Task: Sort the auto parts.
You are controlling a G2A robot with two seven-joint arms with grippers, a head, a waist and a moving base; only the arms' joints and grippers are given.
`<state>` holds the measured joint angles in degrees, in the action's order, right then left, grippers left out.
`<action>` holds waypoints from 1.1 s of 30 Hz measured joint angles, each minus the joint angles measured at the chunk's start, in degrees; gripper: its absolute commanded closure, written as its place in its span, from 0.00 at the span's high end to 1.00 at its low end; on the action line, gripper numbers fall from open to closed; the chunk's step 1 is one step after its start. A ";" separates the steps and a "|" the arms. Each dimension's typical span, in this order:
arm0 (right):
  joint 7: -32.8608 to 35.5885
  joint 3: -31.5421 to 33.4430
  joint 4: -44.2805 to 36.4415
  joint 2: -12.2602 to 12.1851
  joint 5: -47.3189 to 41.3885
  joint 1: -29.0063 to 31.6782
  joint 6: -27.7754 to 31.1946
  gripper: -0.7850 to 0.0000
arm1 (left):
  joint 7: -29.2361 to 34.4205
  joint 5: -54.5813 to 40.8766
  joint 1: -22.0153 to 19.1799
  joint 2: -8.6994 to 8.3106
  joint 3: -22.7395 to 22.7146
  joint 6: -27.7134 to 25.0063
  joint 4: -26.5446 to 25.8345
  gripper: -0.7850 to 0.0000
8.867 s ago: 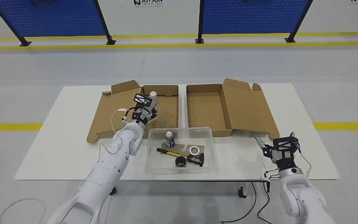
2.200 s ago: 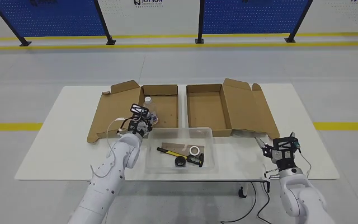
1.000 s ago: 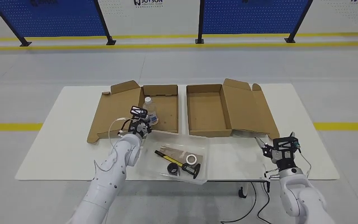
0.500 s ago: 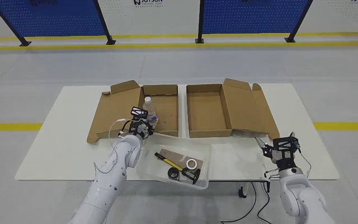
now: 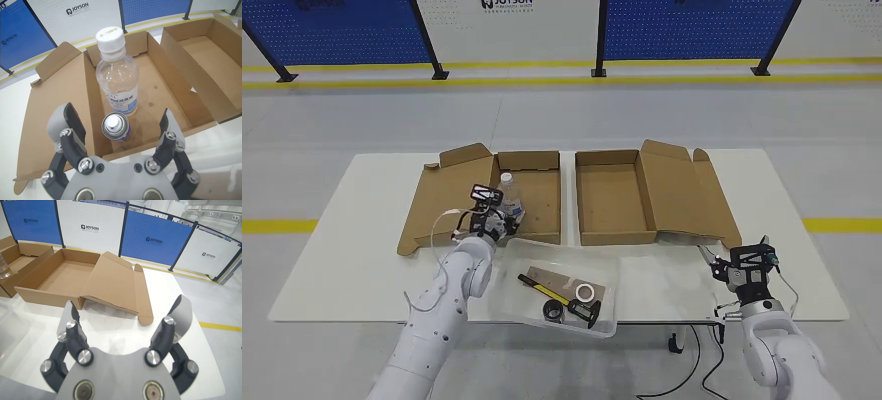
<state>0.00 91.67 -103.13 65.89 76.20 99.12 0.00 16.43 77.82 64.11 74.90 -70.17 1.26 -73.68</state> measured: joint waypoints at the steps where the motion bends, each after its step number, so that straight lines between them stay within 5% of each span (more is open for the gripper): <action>1: 0.00 0.00 0.00 0.00 0.00 0.00 0.00 1.00 | 0.00 -0.04 0.36 -0.07 -0.29 -0.29 -0.82 1.00; 8: 0.00 0.00 0.00 0.00 0.00 0.00 0.00 1.00 | 1.87 1.87 5.96 -1.37 -3.07 -7.74 -13.08 1.00; 18: 0.00 0.00 0.00 0.00 0.00 0.00 0.00 1.00 | 11.06 2.18 14.41 -3.51 -5.73 -27.09 -27.71 1.00; 26: 0.00 0.00 0.00 0.00 0.00 0.00 0.00 1.00 | 17.90 3.01 16.64 -4.83 -4.96 -41.07 -31.18 1.00; 33: 0.00 0.00 0.00 0.00 0.00 0.00 0.00 1.00 | 22.66 1.93 15.49 -5.11 -2.51 -43.54 -28.33 1.00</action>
<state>0.00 91.67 -103.13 65.89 76.20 99.12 0.00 39.09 79.75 79.60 69.79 -72.69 -42.29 -102.00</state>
